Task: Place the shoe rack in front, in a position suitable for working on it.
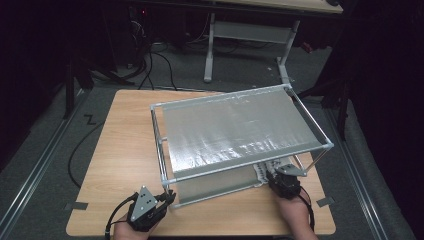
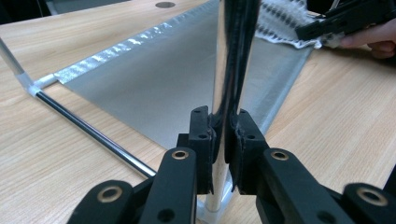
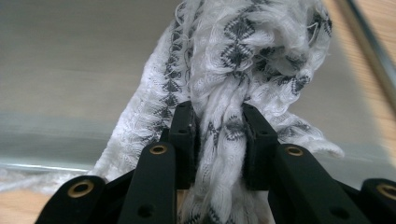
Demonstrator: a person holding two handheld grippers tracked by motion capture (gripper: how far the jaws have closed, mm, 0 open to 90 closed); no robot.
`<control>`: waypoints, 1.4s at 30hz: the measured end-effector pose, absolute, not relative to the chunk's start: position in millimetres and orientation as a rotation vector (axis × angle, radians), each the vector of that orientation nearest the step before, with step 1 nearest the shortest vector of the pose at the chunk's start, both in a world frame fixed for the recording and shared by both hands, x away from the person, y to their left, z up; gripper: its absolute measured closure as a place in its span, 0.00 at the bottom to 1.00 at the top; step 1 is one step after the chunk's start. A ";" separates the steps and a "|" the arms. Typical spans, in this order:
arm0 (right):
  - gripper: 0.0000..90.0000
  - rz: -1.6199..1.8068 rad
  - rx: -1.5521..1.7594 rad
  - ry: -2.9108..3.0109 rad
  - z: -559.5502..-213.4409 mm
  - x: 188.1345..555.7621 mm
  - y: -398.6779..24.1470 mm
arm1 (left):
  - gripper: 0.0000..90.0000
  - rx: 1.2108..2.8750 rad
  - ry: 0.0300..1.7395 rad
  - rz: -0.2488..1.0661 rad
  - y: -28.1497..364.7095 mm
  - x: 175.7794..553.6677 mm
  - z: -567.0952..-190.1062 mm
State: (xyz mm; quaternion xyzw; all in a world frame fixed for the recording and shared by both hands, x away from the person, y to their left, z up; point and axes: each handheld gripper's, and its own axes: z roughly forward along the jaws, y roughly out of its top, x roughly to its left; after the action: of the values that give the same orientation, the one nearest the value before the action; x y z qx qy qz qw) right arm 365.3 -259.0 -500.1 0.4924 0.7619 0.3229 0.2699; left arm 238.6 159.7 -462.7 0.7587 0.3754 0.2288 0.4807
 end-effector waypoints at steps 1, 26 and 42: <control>0.78 0.871 1.301 2.069 -500.5 363.9 -253.1 | 0.90 1.851 0.906 0.555 160.5 238.4 -463.1; 0.79 1.022 1.012 2.355 -501.6 327.8 -118.1 | 0.90 1.854 0.893 0.556 161.7 240.4 -462.6; 0.79 1.178 0.912 2.496 -500.4 293.8 -45.6 | 0.90 1.859 0.881 0.566 161.7 240.7 -462.4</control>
State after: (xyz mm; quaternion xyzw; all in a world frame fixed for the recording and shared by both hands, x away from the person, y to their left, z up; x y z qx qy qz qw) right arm 293.8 -45.6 -500.4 0.3115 0.8528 0.4025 0.1170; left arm 240.7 161.7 -462.4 0.7630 0.3615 0.2321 0.4830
